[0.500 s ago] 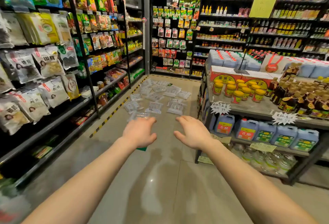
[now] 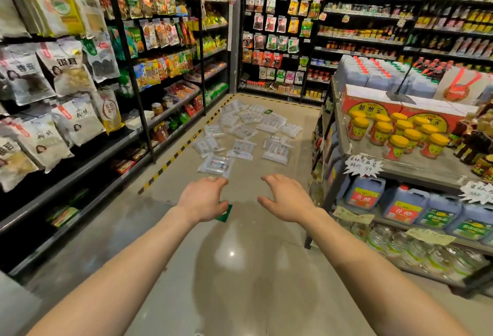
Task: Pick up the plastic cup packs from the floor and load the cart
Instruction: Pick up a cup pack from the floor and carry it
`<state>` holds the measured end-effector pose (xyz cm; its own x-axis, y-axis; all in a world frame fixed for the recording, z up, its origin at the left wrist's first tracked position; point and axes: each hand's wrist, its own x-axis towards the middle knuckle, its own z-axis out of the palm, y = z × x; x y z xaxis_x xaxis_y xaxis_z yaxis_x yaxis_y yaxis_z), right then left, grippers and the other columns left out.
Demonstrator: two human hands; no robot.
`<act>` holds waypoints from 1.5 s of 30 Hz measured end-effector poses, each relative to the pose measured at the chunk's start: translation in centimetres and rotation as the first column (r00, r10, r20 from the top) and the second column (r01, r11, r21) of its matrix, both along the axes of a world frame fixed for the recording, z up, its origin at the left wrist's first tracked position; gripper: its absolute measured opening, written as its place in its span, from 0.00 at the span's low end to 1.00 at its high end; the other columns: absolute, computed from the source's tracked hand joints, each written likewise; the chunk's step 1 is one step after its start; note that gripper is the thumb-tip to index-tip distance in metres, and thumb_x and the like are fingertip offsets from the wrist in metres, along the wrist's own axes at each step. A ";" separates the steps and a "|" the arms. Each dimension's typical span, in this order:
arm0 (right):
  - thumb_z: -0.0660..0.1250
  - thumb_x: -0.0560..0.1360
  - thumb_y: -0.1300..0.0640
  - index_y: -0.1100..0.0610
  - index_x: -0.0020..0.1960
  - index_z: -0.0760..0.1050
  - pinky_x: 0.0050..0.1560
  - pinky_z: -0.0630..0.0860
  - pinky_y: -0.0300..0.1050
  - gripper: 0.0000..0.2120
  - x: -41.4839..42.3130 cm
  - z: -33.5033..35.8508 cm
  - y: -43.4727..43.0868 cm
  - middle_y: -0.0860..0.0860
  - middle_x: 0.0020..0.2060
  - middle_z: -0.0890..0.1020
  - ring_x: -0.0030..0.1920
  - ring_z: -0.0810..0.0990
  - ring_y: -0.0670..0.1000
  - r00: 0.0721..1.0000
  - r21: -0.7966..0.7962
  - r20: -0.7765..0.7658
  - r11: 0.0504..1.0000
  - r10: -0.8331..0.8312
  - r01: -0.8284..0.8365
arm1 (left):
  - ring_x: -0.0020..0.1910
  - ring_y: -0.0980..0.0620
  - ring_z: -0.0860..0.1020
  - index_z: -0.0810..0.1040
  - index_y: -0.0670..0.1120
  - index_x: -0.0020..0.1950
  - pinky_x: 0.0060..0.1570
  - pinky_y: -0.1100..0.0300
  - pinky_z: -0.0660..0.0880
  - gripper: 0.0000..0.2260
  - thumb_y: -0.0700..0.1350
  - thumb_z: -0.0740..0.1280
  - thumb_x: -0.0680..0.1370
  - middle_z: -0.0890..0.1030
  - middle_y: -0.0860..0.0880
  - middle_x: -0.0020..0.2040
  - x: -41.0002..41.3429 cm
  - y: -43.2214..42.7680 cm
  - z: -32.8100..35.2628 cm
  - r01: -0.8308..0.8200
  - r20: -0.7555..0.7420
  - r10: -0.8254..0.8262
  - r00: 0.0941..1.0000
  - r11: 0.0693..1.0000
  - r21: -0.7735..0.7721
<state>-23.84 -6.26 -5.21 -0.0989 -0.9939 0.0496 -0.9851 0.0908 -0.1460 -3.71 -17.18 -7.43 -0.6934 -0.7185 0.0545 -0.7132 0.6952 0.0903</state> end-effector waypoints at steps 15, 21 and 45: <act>0.62 0.77 0.46 0.56 0.72 0.65 0.69 0.64 0.51 0.27 -5.1 -2.2 -32.0 0.54 0.69 0.71 0.69 0.68 0.55 0.990 0.014 0.135 0.999 -0.041 0.039 | 0.58 0.45 0.76 0.69 0.50 0.67 0.54 0.52 0.74 0.23 0.56 0.62 0.74 0.77 0.47 0.61 -4.6 -31.1 -0.6 -0.010 0.059 0.008 0.998 0.999 0.047; 0.61 0.78 0.46 0.57 0.74 0.63 0.70 0.63 0.48 0.28 -9.9 -4.4 -43.3 0.55 0.71 0.69 0.70 0.67 0.56 0.989 0.037 0.148 0.999 -0.009 0.004 | 0.60 0.44 0.75 0.68 0.50 0.69 0.55 0.50 0.74 0.26 0.57 0.62 0.73 0.77 0.47 0.62 -9.2 -41.3 -2.6 -0.061 0.084 0.053 0.995 0.994 0.092; 0.64 0.77 0.46 0.56 0.73 0.66 0.65 0.67 0.49 0.27 -32.8 -13.1 -89.3 0.56 0.69 0.72 0.69 0.68 0.57 0.982 0.185 0.145 0.972 0.120 -0.146 | 0.63 0.47 0.74 0.66 0.52 0.72 0.55 0.54 0.71 0.25 0.56 0.63 0.76 0.73 0.50 0.68 -31.1 -81.7 -12.1 -0.316 0.077 0.309 0.948 0.884 0.345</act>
<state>-56.61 -95.61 -18.28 0.0421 -0.9877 -0.1504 -0.9634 -0.0002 -0.2680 -34.78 -98.87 -19.53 -0.4284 -0.8683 -0.2501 -0.8922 0.3626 0.2692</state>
